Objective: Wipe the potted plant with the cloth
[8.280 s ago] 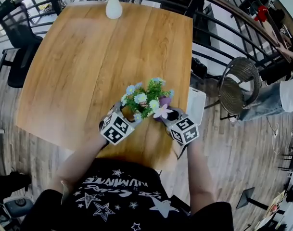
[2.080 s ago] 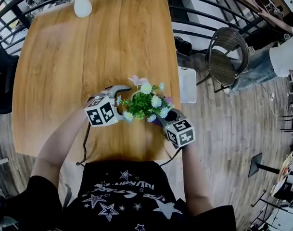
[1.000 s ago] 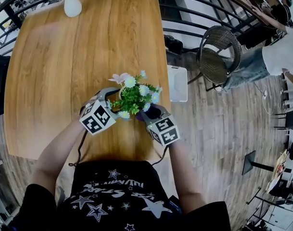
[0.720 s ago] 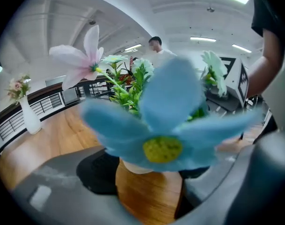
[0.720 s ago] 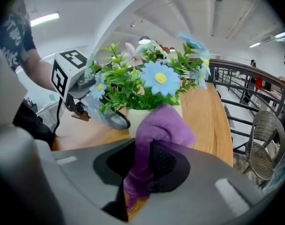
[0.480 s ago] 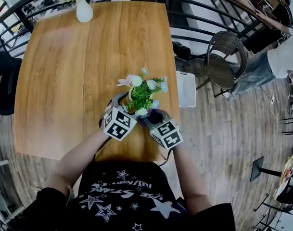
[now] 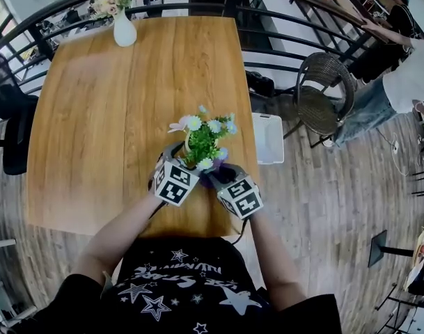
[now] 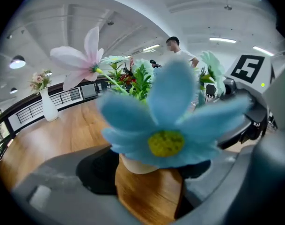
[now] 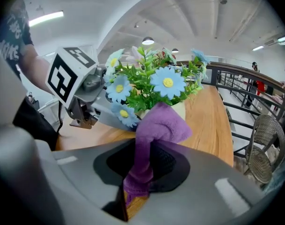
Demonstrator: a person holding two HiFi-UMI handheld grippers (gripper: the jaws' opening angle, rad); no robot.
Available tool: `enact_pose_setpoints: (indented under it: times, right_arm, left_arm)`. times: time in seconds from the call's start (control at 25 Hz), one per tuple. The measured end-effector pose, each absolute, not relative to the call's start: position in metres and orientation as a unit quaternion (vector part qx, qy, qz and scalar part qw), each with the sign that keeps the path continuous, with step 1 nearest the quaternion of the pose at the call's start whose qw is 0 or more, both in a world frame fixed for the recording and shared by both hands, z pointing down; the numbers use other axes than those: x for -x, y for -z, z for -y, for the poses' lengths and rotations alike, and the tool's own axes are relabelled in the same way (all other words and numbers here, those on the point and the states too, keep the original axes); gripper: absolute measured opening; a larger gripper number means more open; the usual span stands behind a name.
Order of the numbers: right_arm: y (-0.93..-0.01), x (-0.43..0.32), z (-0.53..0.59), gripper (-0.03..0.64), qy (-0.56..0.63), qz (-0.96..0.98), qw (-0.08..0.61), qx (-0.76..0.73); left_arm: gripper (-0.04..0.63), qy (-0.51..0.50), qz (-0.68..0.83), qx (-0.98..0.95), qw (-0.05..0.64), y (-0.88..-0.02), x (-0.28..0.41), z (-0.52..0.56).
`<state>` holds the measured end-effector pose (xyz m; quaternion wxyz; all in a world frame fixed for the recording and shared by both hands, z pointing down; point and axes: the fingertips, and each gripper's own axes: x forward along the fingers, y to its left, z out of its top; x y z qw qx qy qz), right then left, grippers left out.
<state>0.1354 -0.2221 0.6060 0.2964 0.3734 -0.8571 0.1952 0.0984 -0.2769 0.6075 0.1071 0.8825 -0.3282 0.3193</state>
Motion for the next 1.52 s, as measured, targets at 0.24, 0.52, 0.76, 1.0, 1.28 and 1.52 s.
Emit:
enact_pose_setpoints:
  times: [0.24, 0.52, 0.76, 1.0, 1.28, 1.52]
  right_arm:
    - [-0.608, -0.148, 0.225, 0.083, -0.209, 0.860, 0.268, -0.382]
    - [-0.605, -0.169, 0.241, 0.083, -0.239, 0.857, 0.227, -0.395]
    - [-0.603, -0.176, 0.229, 0.083, -0.244, 0.848, 0.228, -0.412]
    - [-0.596, -0.175, 0.205, 0.083, -0.238, 0.833, 0.244, -0.436]
    - [-0.575, -0.150, 0.166, 0.083, -0.215, 0.829, 0.251, -0.451]
    - [-0.551, -0.121, 0.136, 0.083, -0.197, 0.826, 0.252, -0.464]
  left_arm:
    - [0.371, -0.297, 0.328, -0.889, 0.117, -0.595, -0.096, 0.275]
    - [0.371, -0.297, 0.361, -0.875, 0.127, -0.596, -0.079, 0.258]
    - [0.371, -0.277, 0.381, -0.870, 0.146, -0.591, -0.060, 0.236]
    - [0.371, -0.245, 0.383, -0.874, 0.169, -0.581, -0.034, 0.210]
    - [0.371, -0.203, 0.399, -0.878, 0.168, -0.555, 0.008, 0.172]
    - [0.371, -0.181, 0.412, -0.878, 0.164, -0.535, 0.048, 0.134]
